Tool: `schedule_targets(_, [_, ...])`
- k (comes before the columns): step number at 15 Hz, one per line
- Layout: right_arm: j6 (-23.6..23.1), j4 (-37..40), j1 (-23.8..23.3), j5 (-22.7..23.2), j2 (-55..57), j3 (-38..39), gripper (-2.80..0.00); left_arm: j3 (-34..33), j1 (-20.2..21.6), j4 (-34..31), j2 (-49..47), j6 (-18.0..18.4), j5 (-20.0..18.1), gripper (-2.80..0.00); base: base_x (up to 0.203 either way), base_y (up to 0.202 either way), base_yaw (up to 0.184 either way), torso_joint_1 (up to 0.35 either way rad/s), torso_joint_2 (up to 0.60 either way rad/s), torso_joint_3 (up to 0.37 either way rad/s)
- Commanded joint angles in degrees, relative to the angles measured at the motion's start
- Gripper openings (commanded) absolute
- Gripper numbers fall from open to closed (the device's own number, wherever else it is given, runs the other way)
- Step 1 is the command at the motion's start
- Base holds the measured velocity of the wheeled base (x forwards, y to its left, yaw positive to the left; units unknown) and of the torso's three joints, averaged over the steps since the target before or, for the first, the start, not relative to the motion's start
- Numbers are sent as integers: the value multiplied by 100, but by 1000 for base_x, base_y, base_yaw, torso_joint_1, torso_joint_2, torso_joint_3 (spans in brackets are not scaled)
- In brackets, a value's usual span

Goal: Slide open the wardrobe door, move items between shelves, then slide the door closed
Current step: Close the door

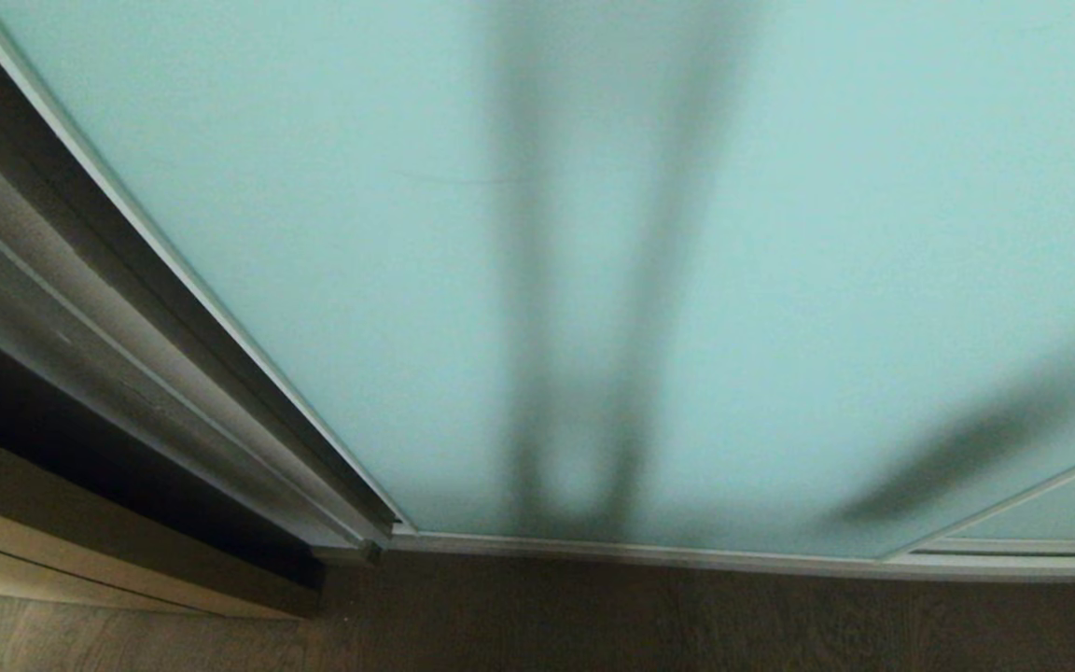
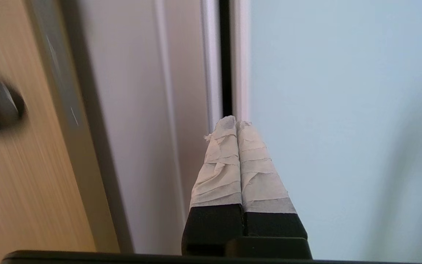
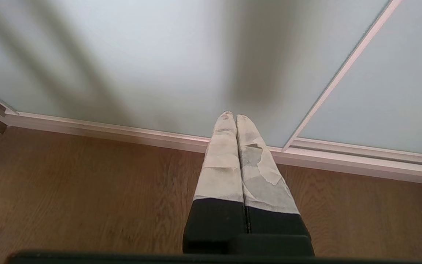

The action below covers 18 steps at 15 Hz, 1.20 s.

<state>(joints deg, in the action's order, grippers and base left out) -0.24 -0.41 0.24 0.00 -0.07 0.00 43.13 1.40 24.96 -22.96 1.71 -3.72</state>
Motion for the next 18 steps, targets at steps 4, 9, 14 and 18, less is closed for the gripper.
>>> schedule_targets(4, [-2, -2, 2, 0, -10, 8, -280, 1216, 9, 586, -1172, 1, 621, -280, 0, 0, 0, 0, 0, 0])
schedule_targets(9, [-2, -2, 2, 0, -10, 8, -280, 1259, 9, 555, -1454, -18, 627, -280, 0, 0, 0, 0, 0, 0])
schedule_targets(14, [-2, -2, 2, 0, -10, 0, -280, 1672, 9, 588, -2200, -100, 627, -280, 0, 0, 0, 0, 0, 0])
schedule_targets(18, [-2, -2, 2, 0, -10, 7, -280, 2121, 1, 563, -2653, -163, 544, -280, 0, 0, 0, 0, 0, 0])
